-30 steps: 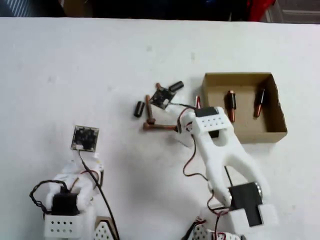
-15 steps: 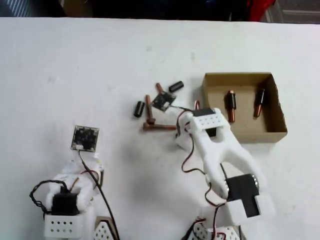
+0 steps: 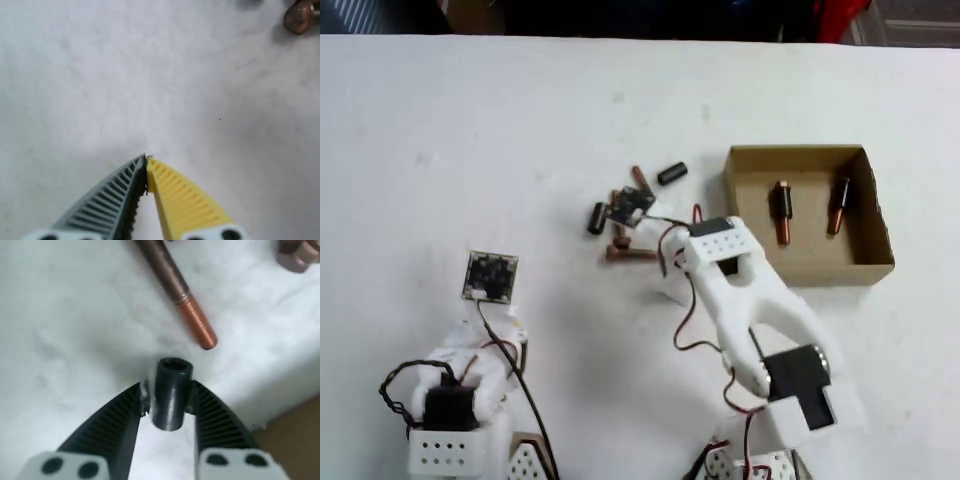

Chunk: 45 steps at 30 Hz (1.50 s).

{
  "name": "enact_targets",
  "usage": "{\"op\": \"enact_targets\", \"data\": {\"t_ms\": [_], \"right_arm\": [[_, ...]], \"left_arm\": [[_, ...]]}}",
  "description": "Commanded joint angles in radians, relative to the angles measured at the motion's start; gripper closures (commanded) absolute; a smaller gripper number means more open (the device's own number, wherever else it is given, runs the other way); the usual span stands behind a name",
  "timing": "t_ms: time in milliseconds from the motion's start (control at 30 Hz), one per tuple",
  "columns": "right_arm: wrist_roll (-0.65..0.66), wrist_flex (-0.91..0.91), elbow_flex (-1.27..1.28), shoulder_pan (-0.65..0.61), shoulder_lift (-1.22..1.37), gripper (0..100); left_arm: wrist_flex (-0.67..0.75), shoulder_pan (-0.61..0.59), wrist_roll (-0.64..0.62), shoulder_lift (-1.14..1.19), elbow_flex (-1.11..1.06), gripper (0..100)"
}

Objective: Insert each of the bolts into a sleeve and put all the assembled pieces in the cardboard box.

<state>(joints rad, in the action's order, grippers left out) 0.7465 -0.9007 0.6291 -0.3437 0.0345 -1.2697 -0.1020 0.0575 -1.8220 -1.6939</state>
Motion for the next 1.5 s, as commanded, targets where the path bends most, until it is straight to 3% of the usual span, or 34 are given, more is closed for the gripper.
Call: {"op": "enact_targets", "data": {"t_ms": [0,233,300,567,1067,1467], "right_arm": [[-0.005,-0.007,-0.06,0.012,0.045,91.8],[-0.009,-0.005,-0.083,0.021,0.071,93.8],[-0.012,-0.005,-0.092,0.019,0.039,98.6],[-0.012,-0.038,-0.089,0.022,-0.171,98.2],[-0.012,-0.334,-0.066,0.022,-0.802,98.2],[-0.012,-0.286,0.35,0.022,-1.363,98.2]], "left_arm": [[-0.008,0.012,0.011,-0.004,0.0,97],[-0.006,0.012,0.011,-0.004,0.0,97],[-0.006,0.012,0.011,-0.004,0.0,97],[-0.006,0.012,0.011,-0.004,0.0,97],[-0.011,0.012,0.011,-0.004,0.0,98],[-0.009,0.012,0.011,-0.004,0.0,98]]}}
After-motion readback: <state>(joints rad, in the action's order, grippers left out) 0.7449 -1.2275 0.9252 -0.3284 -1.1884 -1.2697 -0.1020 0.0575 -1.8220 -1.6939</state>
